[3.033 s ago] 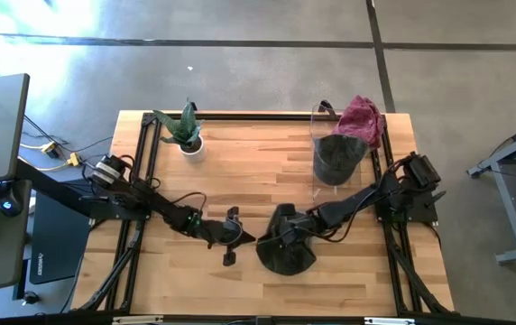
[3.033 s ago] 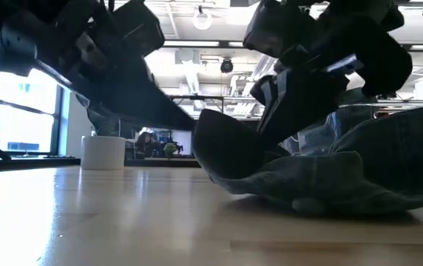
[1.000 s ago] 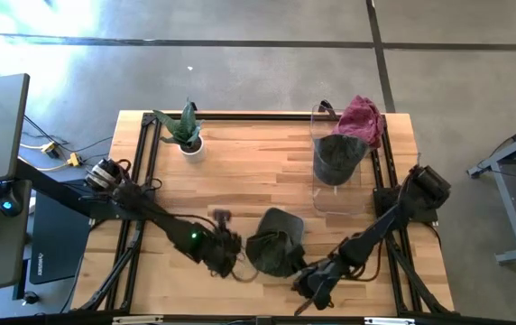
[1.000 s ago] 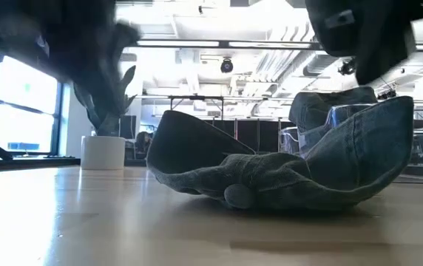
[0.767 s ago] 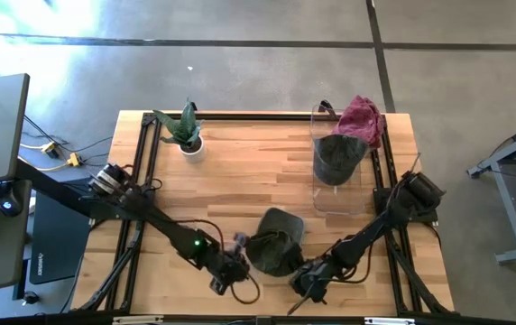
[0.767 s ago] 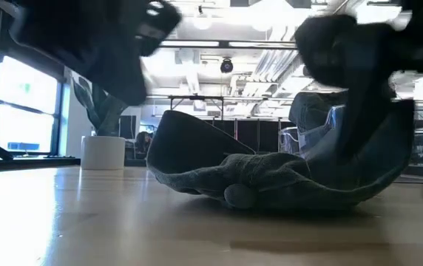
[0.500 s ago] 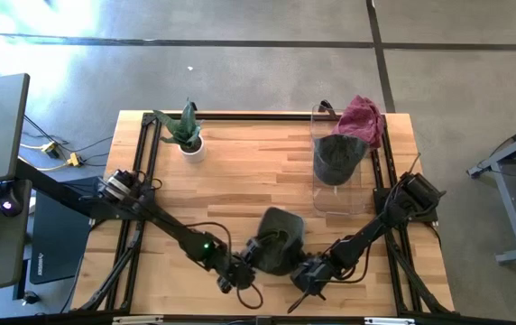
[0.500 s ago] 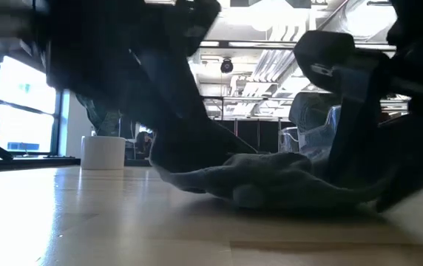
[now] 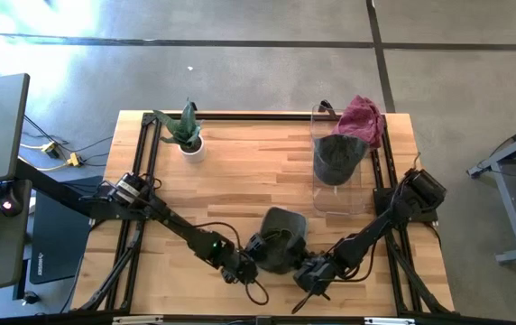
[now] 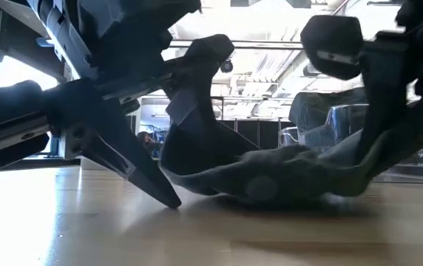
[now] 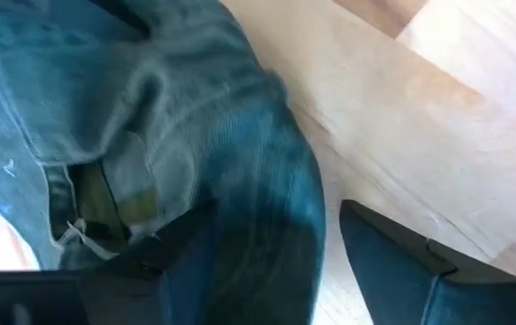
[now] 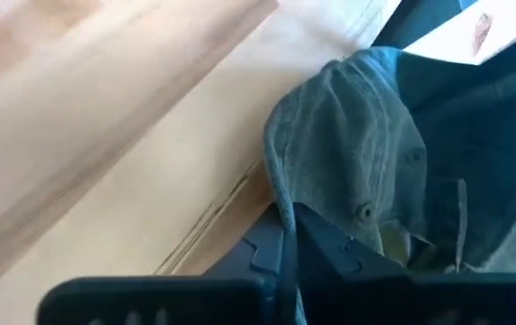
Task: Pick & Place hat
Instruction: Put the gray cap into the bottom transparent bin
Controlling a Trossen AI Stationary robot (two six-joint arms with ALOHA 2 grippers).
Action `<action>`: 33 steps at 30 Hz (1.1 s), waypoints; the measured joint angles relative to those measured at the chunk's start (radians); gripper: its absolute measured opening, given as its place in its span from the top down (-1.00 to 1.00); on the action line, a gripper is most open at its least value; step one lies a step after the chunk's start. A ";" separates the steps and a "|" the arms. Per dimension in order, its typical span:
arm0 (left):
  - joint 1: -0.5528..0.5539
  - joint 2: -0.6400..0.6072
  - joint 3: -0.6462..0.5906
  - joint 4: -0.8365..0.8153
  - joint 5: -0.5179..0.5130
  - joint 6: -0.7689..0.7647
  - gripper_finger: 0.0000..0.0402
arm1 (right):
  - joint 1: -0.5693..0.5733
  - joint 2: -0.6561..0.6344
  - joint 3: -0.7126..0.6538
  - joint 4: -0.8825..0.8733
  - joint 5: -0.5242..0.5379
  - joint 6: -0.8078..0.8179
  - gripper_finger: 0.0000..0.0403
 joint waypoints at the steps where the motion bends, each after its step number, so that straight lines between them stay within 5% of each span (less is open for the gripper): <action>1: 0.000 0.000 0.000 -0.002 0.004 0.003 -0.10 | 0.000 -0.011 0.000 -0.014 -0.016 0.012 0.92; 12: 0.005 0.010 0.107 -0.276 -0.050 -0.066 0.94 | 0.002 -0.122 0.000 -0.088 -0.122 0.121 0.98; 18: -0.005 0.008 0.218 -0.527 -0.109 -0.180 0.96 | 0.006 -0.123 0.000 -0.126 -0.145 0.179 0.97; 24: -0.010 0.007 0.241 -0.568 0.006 -0.257 0.93 | 0.012 -0.123 0.000 -0.081 -0.107 0.162 0.97; 33: 0.040 -0.076 0.241 -0.680 0.093 -0.385 0.58 | -0.028 -0.122 0.000 -0.076 -0.095 0.169 0.93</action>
